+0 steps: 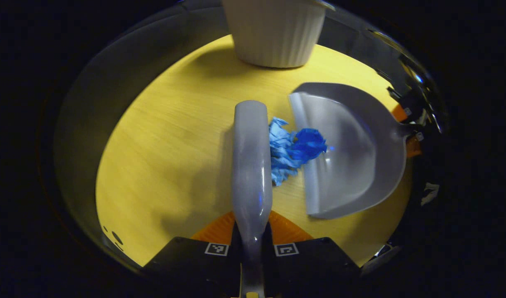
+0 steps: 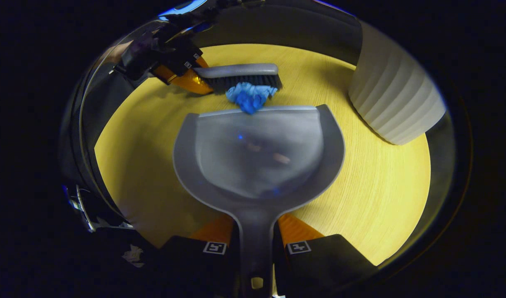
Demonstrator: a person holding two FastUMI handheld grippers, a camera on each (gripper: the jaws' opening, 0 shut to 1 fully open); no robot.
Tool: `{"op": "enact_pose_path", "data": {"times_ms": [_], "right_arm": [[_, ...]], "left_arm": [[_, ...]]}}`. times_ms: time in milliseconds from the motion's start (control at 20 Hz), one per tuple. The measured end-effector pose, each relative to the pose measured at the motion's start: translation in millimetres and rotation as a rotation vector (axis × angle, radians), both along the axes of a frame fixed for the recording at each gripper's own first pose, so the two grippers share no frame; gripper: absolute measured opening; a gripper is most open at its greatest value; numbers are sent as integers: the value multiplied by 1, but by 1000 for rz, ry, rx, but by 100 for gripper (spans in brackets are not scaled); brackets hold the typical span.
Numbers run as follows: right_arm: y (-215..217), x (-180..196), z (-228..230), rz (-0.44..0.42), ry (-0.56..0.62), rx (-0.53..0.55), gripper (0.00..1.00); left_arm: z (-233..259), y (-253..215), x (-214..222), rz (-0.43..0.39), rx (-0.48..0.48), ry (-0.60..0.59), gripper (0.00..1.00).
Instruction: Pick up the small broom and dustpan from the desktop, sweep the trash into the dustpan with the broom, and then empty the trash into the garbage bin.
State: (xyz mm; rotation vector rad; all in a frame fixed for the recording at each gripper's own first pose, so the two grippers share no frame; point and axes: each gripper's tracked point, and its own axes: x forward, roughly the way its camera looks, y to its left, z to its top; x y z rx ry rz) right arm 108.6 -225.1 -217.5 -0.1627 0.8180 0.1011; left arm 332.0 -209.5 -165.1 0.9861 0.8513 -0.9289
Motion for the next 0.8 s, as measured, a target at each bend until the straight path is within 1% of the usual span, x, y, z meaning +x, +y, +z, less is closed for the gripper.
{"op": "enact_pose_path", "data": {"times_ms": [50, 100, 150, 200, 250, 300, 350, 400, 450, 500, 550, 650, 700, 750, 800], "right_arm": [[0, 0, 1, 5, -4, 1, 39], [0, 1, 0, 6, -6, 2, 38], [0, 2, 1, 6, -9, 8, 38], [1, 2, 1, 2, -14, 11, 38], [1, 1, 2, -1, -15, 8, 38], [2, 1, 5, -4, -26, 17, 38], [2, 1, 8, -8, -43, 20, 38], [0, -3, 10, -8, -39, 20, 38], [-1, -4, 11, -13, -43, 23, 38], [-3, -5, 11, -15, -48, 25, 38], [-3, -8, 13, -17, -50, 24, 38], [-3, -15, 19, -21, -66, 33, 38], [-3, -19, 22, -25, -72, 37, 38], [-3, -23, 27, -30, -76, 40, 38], [-3, -24, 29, -33, -82, 41, 38]], "left_arm": [[-3, -4, -13, -13, -2, 31, 29], [-4, -8, -26, -19, -9, 69, 25], [-2, -12, -40, -18, -20, 98, 28], [-2, -15, -49, -6, -36, 124, 28], [-1, -20, -59, 16, -53, 144, 26], [-1, -24, -62, 45, -72, 139, 24], [1, -24, -64, 85, -100, 125, 26], [4, -25, -67, 126, -137, 120, 25], [12, -24, -70, 166, -180, 115, 29], [23, -20, -71, 199, -224, 102, 29], [33, -19, -76, 226, -265, 84, 26], [46, -12, -85, 284, -345, 42, 26], [56, -4, -88, 321, -387, 19, 29], [65, 5, -91, 362, -429, 0, 29], [75, 17, -92, 405, -471, -17, 26]]}}
